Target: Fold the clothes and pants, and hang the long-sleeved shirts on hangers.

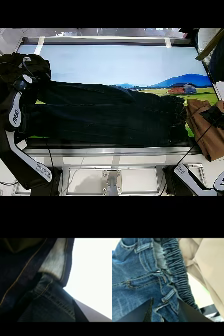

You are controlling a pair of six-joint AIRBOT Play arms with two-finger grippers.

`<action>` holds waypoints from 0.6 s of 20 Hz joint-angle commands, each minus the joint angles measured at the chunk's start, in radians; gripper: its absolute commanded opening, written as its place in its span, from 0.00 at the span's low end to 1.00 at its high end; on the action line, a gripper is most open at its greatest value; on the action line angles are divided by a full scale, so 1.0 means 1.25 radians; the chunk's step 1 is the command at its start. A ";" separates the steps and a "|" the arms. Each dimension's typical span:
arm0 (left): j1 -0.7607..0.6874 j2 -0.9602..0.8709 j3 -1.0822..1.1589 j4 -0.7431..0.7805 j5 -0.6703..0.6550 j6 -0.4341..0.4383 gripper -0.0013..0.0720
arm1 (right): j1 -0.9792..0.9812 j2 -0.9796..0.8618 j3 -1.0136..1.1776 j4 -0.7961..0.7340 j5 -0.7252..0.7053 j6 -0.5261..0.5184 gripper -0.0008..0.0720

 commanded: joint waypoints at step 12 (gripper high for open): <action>-0.015 -0.060 0.077 -0.015 -0.017 0.000 0.70 | 0.000 -0.001 -0.006 -0.001 -0.027 -0.001 0.48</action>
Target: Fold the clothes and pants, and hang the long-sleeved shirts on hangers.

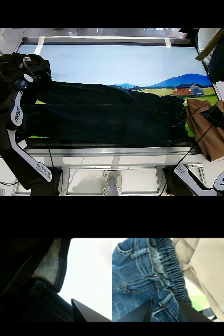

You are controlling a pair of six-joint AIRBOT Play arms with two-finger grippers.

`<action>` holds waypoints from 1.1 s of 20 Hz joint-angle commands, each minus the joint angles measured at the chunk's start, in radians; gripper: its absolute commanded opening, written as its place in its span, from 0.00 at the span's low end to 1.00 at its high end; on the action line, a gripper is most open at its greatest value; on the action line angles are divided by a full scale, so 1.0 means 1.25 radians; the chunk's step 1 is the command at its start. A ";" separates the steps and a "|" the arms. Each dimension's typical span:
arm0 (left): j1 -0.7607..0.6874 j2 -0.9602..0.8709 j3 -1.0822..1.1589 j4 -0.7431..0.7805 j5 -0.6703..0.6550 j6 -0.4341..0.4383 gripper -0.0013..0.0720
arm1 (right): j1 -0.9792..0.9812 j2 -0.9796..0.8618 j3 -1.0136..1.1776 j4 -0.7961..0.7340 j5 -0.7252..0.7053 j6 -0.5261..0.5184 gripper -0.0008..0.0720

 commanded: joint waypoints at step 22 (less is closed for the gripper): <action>-0.014 0.425 -0.025 0.233 -0.344 0.181 0.04 | 0.000 0.000 0.065 -0.005 0.031 -0.001 0.48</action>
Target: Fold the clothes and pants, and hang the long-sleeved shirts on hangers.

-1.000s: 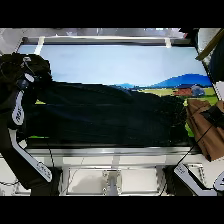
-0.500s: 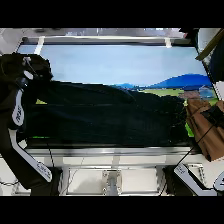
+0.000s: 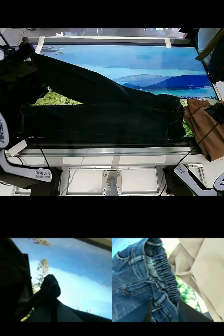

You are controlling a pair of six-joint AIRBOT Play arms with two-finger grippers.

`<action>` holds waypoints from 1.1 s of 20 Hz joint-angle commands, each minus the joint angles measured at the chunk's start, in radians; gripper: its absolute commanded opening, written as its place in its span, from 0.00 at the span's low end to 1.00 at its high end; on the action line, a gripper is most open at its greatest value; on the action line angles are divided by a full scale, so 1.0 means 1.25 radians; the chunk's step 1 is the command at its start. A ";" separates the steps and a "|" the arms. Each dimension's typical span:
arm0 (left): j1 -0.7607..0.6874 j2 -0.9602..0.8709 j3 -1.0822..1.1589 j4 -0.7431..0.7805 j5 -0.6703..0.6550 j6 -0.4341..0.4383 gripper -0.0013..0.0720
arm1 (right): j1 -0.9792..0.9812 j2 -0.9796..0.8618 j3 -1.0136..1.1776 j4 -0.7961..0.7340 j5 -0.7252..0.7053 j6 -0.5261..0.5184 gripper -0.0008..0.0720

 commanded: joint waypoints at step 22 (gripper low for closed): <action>0.116 0.349 -0.681 0.199 0.151 -0.060 0.04 | 0.309 -0.526 0.277 0.162 -0.114 -0.017 0.65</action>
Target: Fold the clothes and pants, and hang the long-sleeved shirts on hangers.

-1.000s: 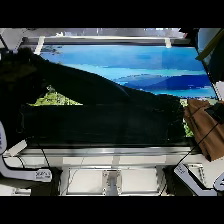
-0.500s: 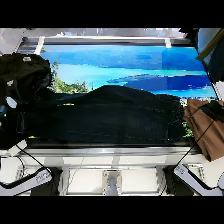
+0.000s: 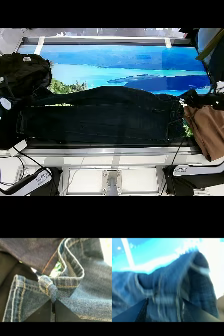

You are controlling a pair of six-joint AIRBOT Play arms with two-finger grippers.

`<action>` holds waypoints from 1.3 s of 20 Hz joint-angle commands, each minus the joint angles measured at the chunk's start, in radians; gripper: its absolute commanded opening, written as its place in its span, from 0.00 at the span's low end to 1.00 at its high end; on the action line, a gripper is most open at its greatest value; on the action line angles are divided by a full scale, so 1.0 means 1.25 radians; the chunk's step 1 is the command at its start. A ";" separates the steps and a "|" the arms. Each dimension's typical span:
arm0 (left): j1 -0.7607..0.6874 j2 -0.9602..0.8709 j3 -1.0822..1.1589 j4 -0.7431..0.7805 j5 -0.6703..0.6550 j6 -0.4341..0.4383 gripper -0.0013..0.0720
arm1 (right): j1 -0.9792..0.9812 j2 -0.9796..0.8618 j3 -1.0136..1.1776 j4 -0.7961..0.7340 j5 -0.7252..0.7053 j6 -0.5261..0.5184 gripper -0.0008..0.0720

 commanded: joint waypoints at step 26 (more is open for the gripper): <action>0.000 0.019 0.134 -0.004 0.114 -0.070 0.04 | 0.034 -0.088 0.240 -0.026 0.164 -0.003 0.05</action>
